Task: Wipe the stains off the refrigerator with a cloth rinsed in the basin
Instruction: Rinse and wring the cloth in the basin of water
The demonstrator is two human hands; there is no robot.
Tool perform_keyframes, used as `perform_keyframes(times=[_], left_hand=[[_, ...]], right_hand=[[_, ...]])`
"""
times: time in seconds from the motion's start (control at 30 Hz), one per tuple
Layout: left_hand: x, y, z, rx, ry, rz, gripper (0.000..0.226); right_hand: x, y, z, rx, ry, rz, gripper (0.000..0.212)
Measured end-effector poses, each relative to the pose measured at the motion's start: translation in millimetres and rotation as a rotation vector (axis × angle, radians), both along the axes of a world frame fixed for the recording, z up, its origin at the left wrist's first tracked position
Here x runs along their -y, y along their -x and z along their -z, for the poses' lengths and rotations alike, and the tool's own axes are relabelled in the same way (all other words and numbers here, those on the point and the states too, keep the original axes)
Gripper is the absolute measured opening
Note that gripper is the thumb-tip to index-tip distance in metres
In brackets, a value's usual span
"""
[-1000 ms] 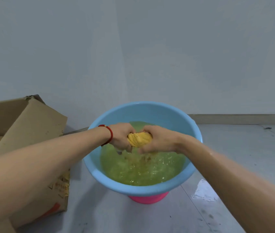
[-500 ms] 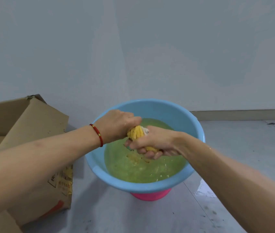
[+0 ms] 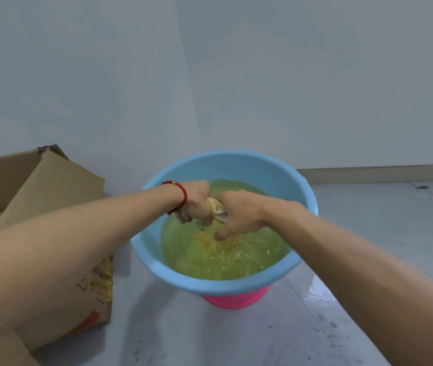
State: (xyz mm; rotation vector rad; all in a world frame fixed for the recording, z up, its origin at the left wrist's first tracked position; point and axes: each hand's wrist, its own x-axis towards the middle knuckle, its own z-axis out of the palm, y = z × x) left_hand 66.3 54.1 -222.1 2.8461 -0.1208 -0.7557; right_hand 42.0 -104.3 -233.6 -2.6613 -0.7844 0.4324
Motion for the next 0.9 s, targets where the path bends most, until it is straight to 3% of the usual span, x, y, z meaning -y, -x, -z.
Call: perform_keyframes(times=[0.07, 0.13, 0.23, 0.3, 0.4, 0.47, 0.53, 0.6, 0.7, 0.77, 0.83, 0.9], left_hand=[[-2.3, 1.8, 6.2, 0.318, -0.113, 0.163, 0.013], [-10.9, 5.3, 12.1, 0.579, -0.036, 0.302, 0.006], [-21.6, 10.3, 17.1, 0.838, 0.220, 0.434, 0.006], [-20.1, 15.1, 18.7, 0.963, 0.338, 0.492, 0.018], [-18.3, 19.2, 10.8, 1.105, 0.300, 0.614, 0.019], [-26.1, 16.6, 7.5, 1.096, 0.181, 0.704, 0.017], [-29.0, 16.1, 7.7, 1.007, 0.031, 0.744, 0.020], [-18.4, 22.4, 8.1, 0.854, -0.150, 0.658, 0.018], [9.5, 31.0, 6.9, 0.686, -0.363, 0.427, 0.006], [18.5, 28.7, 9.3, 0.655, -0.290, 0.311, 0.024], [21.0, 25.4, 9.2, 0.555, -0.145, 0.242, 0.031], [24.3, 25.6, 6.2, 0.424, 0.009, 0.179, 0.031]], right_hand=[[13.6, -3.6, -1.2, -0.354, -0.392, 0.098, 0.009], [28.3, -4.3, -2.0, -0.654, -0.714, 0.213, 0.016], [31.2, 5.3, 5.8, -0.998, -0.961, 0.280, 0.037], [15.2, 20.1, 8.8, -1.188, -1.154, 0.284, 0.033], [-5.6, 28.9, 12.5, -1.289, -1.309, 0.256, 0.028], [-8.5, 23.5, 14.1, -1.142, -1.140, 0.211, 0.019], [-9.5, 15.1, 15.3, -0.786, -0.788, 0.230, 0.014], [-13.8, 9.5, 17.2, -0.412, -0.468, 0.254, 0.014], [-16.7, 2.6, 20.3, 0.043, -0.155, 0.222, 0.020], [-12.4, -1.4, 20.3, 0.219, -0.032, 0.155, 0.020], [-4.6, -6.8, 18.1, 0.320, 0.050, 0.081, 0.004], [1.6, -9.4, 17.7, 0.417, 0.117, 0.013, 0.017]])
